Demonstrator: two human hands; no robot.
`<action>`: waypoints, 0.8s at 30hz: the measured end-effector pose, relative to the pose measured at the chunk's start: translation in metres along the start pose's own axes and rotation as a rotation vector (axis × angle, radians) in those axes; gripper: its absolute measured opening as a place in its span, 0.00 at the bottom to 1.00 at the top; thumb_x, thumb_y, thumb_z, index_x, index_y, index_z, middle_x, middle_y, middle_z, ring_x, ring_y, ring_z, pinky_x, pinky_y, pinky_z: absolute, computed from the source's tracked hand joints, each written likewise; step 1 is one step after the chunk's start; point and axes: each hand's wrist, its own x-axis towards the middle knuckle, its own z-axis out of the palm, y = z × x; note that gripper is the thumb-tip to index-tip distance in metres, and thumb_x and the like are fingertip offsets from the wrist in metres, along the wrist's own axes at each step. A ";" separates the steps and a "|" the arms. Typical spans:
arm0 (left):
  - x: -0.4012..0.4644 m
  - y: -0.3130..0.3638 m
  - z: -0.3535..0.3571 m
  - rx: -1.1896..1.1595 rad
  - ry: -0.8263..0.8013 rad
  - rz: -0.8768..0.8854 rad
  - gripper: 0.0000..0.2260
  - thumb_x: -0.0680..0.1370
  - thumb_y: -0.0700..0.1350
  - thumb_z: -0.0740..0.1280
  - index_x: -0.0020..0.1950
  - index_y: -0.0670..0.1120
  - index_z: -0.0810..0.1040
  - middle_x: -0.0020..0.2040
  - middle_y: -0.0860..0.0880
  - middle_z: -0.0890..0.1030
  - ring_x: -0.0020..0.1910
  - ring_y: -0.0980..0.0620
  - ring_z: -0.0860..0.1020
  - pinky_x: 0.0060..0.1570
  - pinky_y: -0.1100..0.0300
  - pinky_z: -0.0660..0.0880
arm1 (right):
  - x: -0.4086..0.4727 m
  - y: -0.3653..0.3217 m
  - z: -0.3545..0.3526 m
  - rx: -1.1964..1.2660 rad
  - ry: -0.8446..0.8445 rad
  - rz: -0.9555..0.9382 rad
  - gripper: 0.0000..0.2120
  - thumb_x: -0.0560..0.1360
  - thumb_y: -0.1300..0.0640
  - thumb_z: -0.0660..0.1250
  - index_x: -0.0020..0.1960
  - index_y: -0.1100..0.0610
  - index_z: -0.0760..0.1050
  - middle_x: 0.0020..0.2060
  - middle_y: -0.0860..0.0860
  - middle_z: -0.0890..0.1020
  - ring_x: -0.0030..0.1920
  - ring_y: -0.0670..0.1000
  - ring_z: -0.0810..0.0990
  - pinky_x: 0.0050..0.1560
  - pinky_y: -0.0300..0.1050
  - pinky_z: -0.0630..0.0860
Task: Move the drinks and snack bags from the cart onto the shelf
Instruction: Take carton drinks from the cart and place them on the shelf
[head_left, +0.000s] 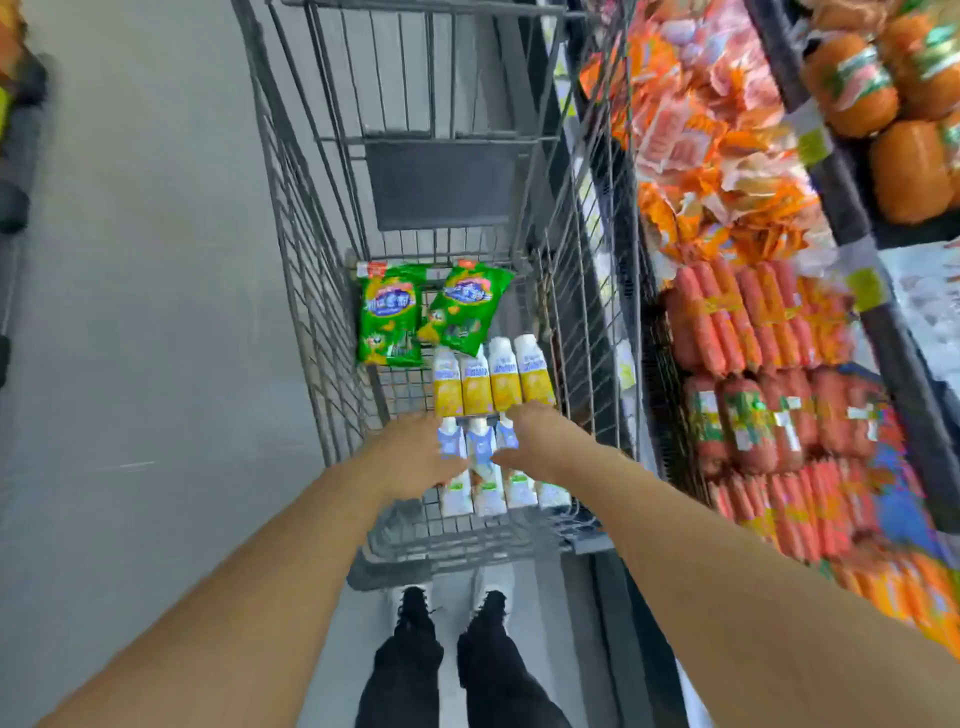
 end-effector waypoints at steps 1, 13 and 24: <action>0.011 -0.005 0.005 -0.023 -0.015 -0.017 0.24 0.79 0.53 0.66 0.71 0.44 0.68 0.69 0.39 0.73 0.66 0.41 0.73 0.61 0.54 0.71 | 0.011 0.002 0.004 0.000 -0.021 0.001 0.24 0.75 0.46 0.70 0.62 0.62 0.72 0.61 0.60 0.75 0.61 0.61 0.74 0.58 0.53 0.74; 0.113 -0.054 0.077 -0.172 0.031 -0.256 0.14 0.71 0.50 0.70 0.55 0.47 0.78 0.51 0.46 0.81 0.50 0.45 0.79 0.47 0.56 0.76 | 0.104 0.024 0.062 0.033 -0.112 0.026 0.20 0.76 0.52 0.70 0.62 0.62 0.71 0.62 0.59 0.72 0.56 0.60 0.77 0.49 0.50 0.75; 0.176 -0.111 0.149 -0.427 -0.048 -0.382 0.41 0.52 0.67 0.70 0.62 0.49 0.73 0.56 0.48 0.78 0.52 0.50 0.80 0.51 0.51 0.80 | 0.124 0.023 0.076 0.251 -0.152 0.107 0.30 0.71 0.51 0.76 0.65 0.63 0.68 0.59 0.59 0.76 0.56 0.57 0.77 0.44 0.45 0.70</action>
